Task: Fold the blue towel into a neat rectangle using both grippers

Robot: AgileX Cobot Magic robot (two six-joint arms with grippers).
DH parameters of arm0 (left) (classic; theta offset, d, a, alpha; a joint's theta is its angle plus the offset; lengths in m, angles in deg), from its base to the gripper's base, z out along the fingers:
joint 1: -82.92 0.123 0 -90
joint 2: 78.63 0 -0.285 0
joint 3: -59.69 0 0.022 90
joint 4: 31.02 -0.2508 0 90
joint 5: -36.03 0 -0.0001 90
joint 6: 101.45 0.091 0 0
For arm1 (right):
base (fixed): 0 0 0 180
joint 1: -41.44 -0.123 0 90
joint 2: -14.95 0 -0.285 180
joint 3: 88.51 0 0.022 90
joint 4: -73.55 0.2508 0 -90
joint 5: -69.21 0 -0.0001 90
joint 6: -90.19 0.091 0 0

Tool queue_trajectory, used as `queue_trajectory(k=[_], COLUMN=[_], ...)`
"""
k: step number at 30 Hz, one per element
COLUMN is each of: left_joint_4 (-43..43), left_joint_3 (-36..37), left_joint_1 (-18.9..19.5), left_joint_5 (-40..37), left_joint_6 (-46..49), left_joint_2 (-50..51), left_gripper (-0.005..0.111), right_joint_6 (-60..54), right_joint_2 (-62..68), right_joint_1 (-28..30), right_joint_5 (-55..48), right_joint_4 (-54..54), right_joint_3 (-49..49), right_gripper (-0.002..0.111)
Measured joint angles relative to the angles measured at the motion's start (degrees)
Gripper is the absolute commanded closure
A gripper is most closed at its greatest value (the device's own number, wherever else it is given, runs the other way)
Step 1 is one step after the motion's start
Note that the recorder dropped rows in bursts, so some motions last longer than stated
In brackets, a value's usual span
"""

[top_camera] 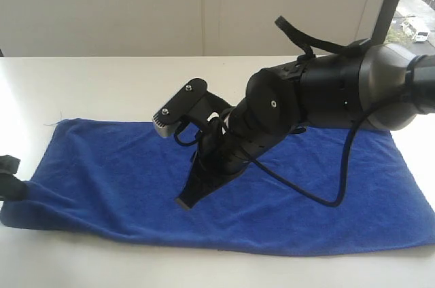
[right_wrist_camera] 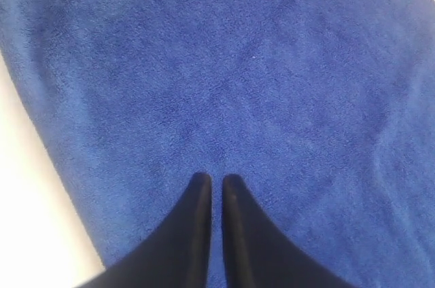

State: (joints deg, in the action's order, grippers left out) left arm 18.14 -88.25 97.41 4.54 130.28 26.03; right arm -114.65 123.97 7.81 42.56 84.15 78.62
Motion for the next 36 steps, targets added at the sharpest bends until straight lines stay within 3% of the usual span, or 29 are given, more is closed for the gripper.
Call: queue_trajectory(k=[3, 5, 7, 9, 13, 14, 16, 17, 20, 24, 36], left_joint_4=[-2.65, -3.35, -3.62, -3.51, 1.96, 5.14, 6.59, 6.80, 7.01, 6.67, 7.80], left_joint_3=[0.00, 0.00, 0.00, -1.03, -4.98, -5.71, -5.87, -5.97, -5.98, -6.08, -6.41], left_joint_1=[0.00, 0.00, 0.00, 0.00, 0.00, -0.15, -1.61, -4.09, -11.13, -15.78, -17.55], left_joint_5=[1.36, 1.73, 2.15, 0.45, -10.78, -16.13, -18.29, -17.90, -11.57, -4.36, 6.22], left_joint_6=[-0.23, -0.23, -0.23, -0.23, -0.07, 2.15, 5.15, 6.40, 7.63, 7.97, 10.92], left_joint_2=[0.00, 0.00, 0.00, 0.00, 0.00, 0.00, 0.00, 0.25, 3.25, 7.24, 10.06], left_gripper=[0.050, 0.046, 0.051, 0.070, 0.106, 0.107, 0.107, 0.107, 0.107, 0.107, 0.107], right_joint_6=[0.00, 0.00, 0.00, 0.00, 0.00, 0.00, 0.24, 0.46, 0.46, 0.56, 0.84], right_joint_2=[0.00, 0.00, 0.00, 0.00, 0.00, 0.33, 1.54, 3.52, 8.38, 11.23, 14.19], right_joint_1=[0.00, 0.00, 0.00, 0.00, 0.00, 0.20, 0.73, 1.14, 1.37, 1.37, 2.58], right_joint_5=[0.00, 0.00, 0.00, 0.00, 0.62, 0.92, 1.34, 1.70, 1.83, 2.93, 14.20], right_joint_4=[0.00, 0.00, 0.00, -0.30, -1.94, -2.08, -2.08, -2.18, -2.31, -2.31, -4.80], right_joint_3=[0.00, 0.00, 0.00, 0.00, 0.00, 0.00, 0.00, 0.08, 0.08, 0.20, 0.54], right_gripper=[0.101, 0.101, 0.101, 0.101, 0.101, 0.101, 0.102, 0.102, 0.102, 0.102, 0.102])
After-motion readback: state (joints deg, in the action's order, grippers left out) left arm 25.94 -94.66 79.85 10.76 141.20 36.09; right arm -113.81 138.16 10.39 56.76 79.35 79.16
